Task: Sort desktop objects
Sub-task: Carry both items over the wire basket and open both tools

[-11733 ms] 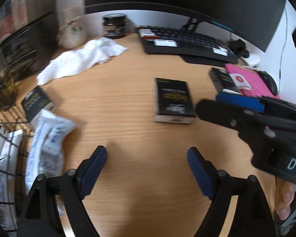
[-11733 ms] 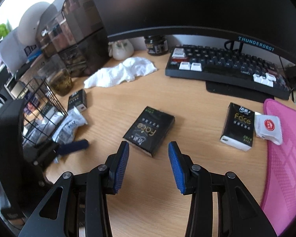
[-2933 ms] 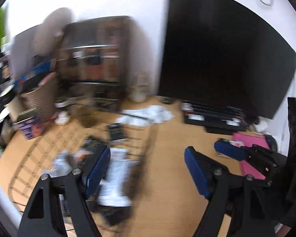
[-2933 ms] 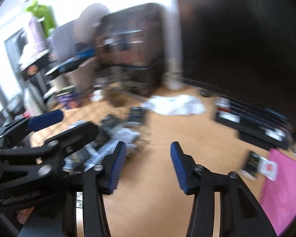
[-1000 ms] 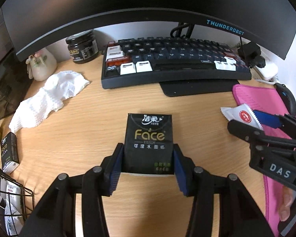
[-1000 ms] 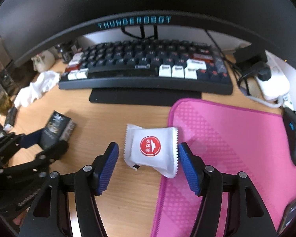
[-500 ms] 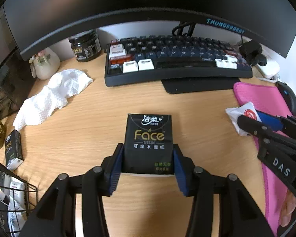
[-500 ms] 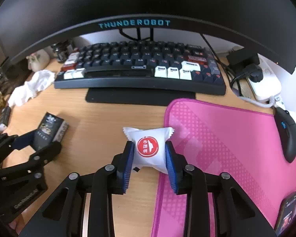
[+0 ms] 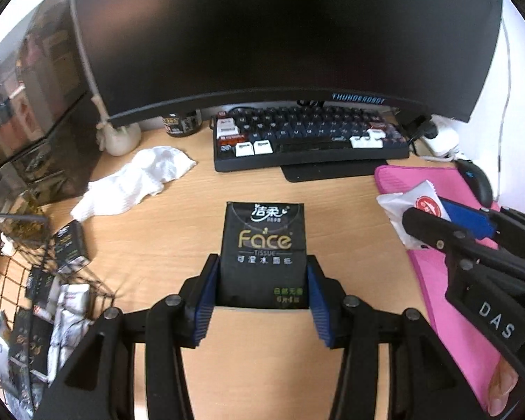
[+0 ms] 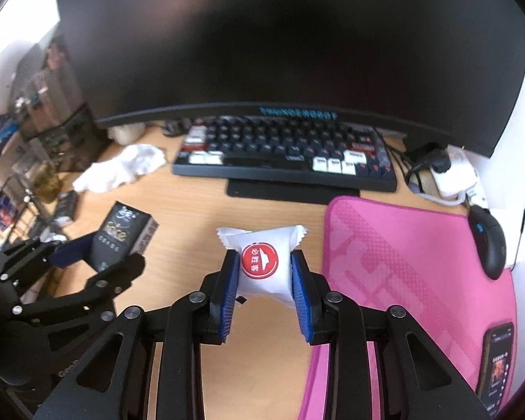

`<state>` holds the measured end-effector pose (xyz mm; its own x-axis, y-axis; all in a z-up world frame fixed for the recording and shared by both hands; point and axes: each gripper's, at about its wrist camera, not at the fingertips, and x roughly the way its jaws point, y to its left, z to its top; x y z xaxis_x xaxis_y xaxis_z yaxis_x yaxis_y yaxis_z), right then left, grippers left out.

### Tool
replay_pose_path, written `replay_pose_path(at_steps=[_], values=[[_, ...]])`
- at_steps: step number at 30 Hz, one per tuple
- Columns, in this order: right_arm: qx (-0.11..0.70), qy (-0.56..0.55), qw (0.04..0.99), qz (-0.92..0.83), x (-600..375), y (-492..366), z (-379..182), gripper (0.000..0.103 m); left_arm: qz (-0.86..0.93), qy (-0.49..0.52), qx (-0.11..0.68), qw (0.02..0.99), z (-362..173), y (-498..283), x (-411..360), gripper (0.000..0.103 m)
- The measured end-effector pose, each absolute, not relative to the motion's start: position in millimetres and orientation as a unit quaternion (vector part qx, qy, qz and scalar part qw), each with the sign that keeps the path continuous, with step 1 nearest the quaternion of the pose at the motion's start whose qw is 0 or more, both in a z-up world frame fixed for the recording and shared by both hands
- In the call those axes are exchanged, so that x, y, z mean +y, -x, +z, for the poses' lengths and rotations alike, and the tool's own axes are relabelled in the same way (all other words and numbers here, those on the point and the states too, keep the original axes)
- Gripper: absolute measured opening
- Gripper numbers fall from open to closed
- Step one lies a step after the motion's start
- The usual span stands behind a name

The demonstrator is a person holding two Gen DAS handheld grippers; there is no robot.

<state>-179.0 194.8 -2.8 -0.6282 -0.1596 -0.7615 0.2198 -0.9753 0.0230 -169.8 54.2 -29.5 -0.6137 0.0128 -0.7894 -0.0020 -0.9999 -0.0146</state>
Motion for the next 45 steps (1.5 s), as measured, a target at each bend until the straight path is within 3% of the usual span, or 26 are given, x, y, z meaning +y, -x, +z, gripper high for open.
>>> replay_pose_path(at_steps=[10,20,29,37,41,42,44,45], values=[[0.052,-0.374,0.134,-0.916,145.9,116.0,38.1,0.030,0.917,0.398,-0.013,-0.013,10.8,107.5,18.6,0.053],[0.077,-0.358,0.202,-0.908,54.0,82.9,50.6,0.030,0.923,0.378,-0.031,-0.065,37.0,49.1,-66.8,0.053],[0.100,-0.362,0.270,-0.886,-36.2,65.1,38.6,0.030,0.906,0.393,-0.071,-0.138,18.1,14.6,-156.5,0.053],[0.117,-0.365,0.304,-0.872,-85.0,53.6,30.9,0.030,0.901,0.392,-0.086,-0.163,13.2,5.9,-188.6,0.053],[0.114,-0.360,0.318,-0.869,-91.5,53.1,30.5,0.039,0.901,0.388,-0.094,-0.168,11.6,4.0,-194.8,0.053],[0.115,-0.361,0.315,-0.870,-91.2,53.9,30.3,0.047,0.904,0.379,-0.099,-0.172,13.5,1.8,-197.0,0.056],[0.105,-0.360,0.311,-0.873,-85.2,55.6,31.5,0.057,0.905,0.369,-0.103,-0.185,17.9,-1.0,-202.4,0.079],[0.097,-0.361,0.313,-0.873,-81.1,56.6,32.7,0.061,0.905,0.362,-0.103,-0.198,20.9,-2.9,-204.2,0.084]])
